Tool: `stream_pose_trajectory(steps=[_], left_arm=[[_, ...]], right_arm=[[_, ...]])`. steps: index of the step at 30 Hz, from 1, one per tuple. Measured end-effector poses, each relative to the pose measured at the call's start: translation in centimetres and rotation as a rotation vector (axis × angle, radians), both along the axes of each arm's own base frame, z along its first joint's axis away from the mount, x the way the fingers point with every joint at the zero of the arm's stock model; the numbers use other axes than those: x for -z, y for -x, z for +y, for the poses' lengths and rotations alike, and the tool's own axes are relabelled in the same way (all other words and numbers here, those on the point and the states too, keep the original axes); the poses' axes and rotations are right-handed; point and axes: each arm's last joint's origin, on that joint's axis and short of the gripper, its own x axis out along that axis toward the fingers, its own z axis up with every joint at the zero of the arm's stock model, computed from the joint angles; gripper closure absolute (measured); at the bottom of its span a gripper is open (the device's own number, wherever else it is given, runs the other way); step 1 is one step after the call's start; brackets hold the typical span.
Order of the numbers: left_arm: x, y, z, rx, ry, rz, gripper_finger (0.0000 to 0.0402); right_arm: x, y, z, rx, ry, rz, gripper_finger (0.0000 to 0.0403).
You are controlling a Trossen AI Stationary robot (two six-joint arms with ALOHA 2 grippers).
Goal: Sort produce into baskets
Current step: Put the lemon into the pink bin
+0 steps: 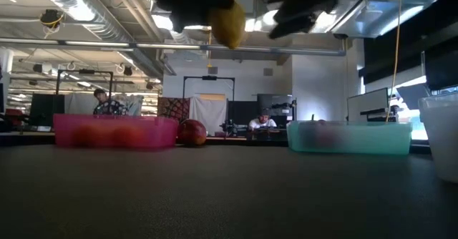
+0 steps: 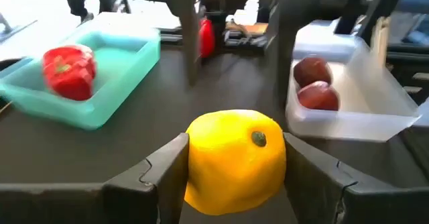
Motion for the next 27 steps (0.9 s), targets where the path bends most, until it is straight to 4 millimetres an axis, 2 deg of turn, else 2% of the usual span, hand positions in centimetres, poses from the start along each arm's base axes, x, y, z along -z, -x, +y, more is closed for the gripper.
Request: stream_pose_trajectory(steps=[3,7,11,18,22,27], left_arm=[[-0.7,0.9,0.3,-0.036,0.004,0.014,0.0197],[-1.7,2.5,0.8,-0.122,-0.009,0.046,0.0197],[-2.6,4.4,1.8,-0.232,-0.012,0.076,0.0197],[-3.8,7.8,4.2,-0.439,-0.02,0.13,0.0196],[-3.8,9.5,5.7,-0.569,-0.053,0.195,0.0196],[-2.8,10.6,7.6,-0.715,-0.045,0.307,0.0196]], right_arm=[[0.0,1.2,-0.1,0.032,-0.042,0.082,0.0165],[1.1,1.8,-0.3,0.094,-0.046,0.175,0.0164],[2.7,1.8,-0.5,0.159,-0.046,0.2,0.0164],[4.3,1.6,-0.4,0.174,-0.048,0.235,0.0164],[4.6,1.4,-0.4,0.176,-0.051,0.23,0.0164],[4.3,1.0,-0.3,0.175,-0.068,0.175,0.0164]])
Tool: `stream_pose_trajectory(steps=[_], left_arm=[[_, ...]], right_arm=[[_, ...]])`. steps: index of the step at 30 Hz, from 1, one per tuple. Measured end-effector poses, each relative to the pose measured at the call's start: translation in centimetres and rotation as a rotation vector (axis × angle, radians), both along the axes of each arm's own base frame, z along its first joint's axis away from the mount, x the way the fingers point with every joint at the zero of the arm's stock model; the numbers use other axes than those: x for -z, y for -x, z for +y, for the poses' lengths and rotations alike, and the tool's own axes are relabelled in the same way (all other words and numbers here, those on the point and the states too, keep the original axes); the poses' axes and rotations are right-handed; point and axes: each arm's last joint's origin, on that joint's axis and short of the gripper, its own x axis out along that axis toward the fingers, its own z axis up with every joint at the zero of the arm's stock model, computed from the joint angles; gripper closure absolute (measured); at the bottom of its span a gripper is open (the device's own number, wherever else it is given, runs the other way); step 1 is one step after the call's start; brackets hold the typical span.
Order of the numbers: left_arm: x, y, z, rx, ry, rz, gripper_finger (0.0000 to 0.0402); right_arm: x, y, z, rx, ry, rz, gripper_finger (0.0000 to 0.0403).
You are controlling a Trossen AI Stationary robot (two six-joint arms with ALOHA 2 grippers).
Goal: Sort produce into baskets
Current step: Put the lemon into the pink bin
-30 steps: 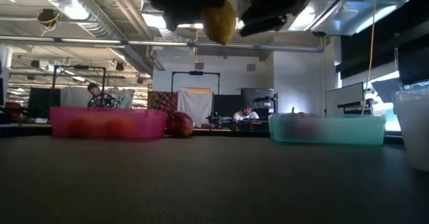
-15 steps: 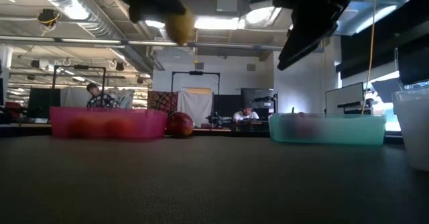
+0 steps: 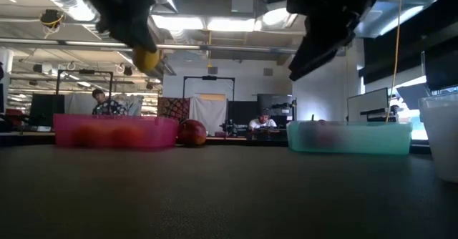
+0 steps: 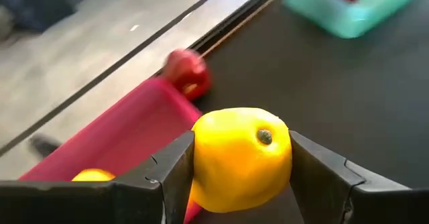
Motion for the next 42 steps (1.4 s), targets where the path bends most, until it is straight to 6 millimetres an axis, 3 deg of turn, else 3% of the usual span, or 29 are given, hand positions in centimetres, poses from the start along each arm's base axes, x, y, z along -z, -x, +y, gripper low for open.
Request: stream_pose_trajectory(steps=[13,25,33,42], left_arm=[[2.0,0.5,4.8,-0.253,0.076,0.138,0.0196],[4.6,-1.3,8.8,-0.296,0.05,0.272,0.0196],[7.5,-2.2,10.8,-0.308,0.071,0.408,0.0196],[10.8,-2.7,12.4,-0.324,0.115,0.555,0.0194]], right_arm=[[-1.0,-1.1,0.2,-0.024,-0.004,-0.152,0.0164],[0.8,-2.3,0.5,-0.024,-0.001,-0.122,0.0164],[2.7,-3.7,0.9,-0.066,-0.046,-0.113,0.0164],[2.6,-3.9,0.9,-0.071,-0.056,-0.138,0.0164]])
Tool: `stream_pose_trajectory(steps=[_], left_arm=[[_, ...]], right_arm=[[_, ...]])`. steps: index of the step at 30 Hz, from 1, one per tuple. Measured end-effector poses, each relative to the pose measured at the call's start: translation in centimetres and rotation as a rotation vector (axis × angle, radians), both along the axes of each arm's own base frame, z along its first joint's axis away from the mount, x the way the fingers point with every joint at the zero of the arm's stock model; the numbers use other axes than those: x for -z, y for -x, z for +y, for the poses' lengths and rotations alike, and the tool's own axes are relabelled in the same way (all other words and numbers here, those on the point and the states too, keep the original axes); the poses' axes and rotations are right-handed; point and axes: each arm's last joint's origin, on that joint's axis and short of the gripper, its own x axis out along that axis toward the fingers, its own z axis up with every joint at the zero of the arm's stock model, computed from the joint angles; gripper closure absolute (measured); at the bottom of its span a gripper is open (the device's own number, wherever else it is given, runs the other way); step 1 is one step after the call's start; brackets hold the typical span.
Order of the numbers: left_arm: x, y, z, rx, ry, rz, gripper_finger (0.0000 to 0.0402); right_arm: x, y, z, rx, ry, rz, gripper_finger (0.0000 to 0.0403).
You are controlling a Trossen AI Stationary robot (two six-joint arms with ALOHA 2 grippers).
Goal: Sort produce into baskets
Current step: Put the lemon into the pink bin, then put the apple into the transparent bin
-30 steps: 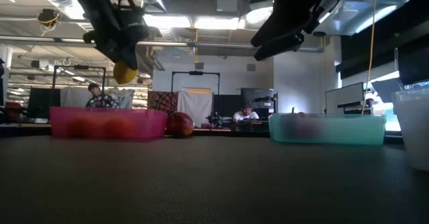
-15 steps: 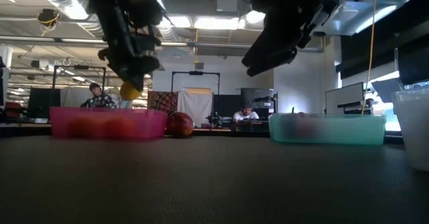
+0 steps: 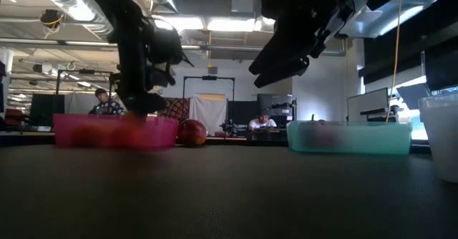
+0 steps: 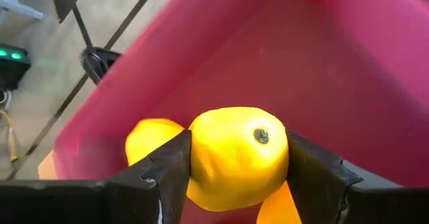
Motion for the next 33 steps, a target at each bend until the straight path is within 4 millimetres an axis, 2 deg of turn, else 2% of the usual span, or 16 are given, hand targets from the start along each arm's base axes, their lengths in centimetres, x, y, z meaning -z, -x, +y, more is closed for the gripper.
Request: stream_pose_trajectory(steps=[3,7,11,15,21,28,33], left_arm=[[1.0,0.0,0.5,-0.016,0.023,0.032,0.0178],[1.7,-0.2,0.9,-0.047,0.031,0.028,0.0136],[1.7,-0.3,0.7,-0.039,0.029,0.031,0.0108],[1.0,-0.3,0.2,-0.007,0.025,0.04,0.0102],[-2.5,-0.7,-1.1,0.055,-0.004,-0.024,0.0102],[-6.9,-0.3,-4.4,0.186,0.063,-0.157,0.0101],[-9.2,0.6,-7.3,0.295,0.175,-0.282,0.0101]], right_arm=[[0.0,0.0,0.0,-0.001,0.002,0.0,0.0164],[0.0,0.0,0.0,-0.002,0.002,0.0,0.0164],[0.0,0.0,0.0,-0.002,0.003,0.0,0.0164],[0.0,0.0,0.0,-0.002,0.003,-0.003,0.0164],[-0.1,0.0,0.0,-0.002,0.003,-0.007,0.0164],[-0.1,0.0,0.0,-0.002,0.004,-0.008,0.0164],[-0.1,0.0,0.0,-0.002,0.004,-0.009,0.0164]])
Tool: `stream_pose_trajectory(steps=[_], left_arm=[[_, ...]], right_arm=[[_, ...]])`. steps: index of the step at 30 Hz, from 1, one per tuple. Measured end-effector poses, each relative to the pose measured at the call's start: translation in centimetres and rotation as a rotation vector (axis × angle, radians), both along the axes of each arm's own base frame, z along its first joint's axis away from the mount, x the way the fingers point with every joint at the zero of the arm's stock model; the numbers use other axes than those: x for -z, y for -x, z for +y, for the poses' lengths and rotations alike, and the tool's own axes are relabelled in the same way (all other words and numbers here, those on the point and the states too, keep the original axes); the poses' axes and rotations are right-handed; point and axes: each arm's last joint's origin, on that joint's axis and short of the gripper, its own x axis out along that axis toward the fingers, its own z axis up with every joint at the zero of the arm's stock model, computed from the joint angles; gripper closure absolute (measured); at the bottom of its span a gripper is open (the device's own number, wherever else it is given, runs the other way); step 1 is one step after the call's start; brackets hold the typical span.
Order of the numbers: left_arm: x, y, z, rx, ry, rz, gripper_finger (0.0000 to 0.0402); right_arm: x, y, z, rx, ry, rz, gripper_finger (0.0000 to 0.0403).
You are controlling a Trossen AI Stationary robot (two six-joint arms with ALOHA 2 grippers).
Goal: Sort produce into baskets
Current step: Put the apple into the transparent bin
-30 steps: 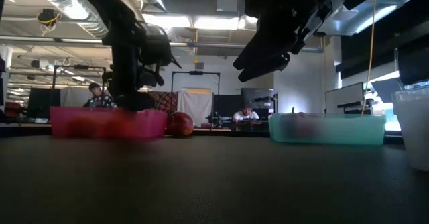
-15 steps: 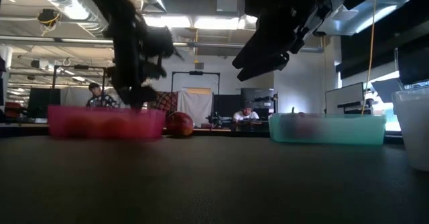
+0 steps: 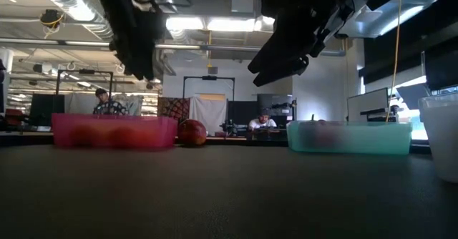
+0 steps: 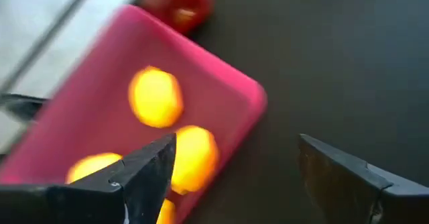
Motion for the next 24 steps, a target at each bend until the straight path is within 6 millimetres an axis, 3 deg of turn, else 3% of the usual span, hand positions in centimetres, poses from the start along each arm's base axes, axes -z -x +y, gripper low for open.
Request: stream_pose_trajectory(steps=[5,10,20,24], left_arm=[[-1.1,1.1,-2.9,0.099,0.162,-0.06,0.0101],[-1.2,2.5,-5.2,0.136,0.275,0.004,0.0101],[-0.7,6.0,-7.6,-0.099,0.415,0.295,0.0101],[-0.3,6.3,-8.1,-0.112,0.448,0.327,0.0101]], right_arm=[[-0.1,-0.1,0.0,0.0,-0.002,-0.012,0.0164],[-0.2,-0.1,0.0,0.0,-0.004,-0.021,0.0164],[-0.3,-0.2,0.0,0.0,-0.007,-0.036,0.0164],[-0.3,-0.3,0.0,-0.001,-0.006,-0.045,0.0164]])
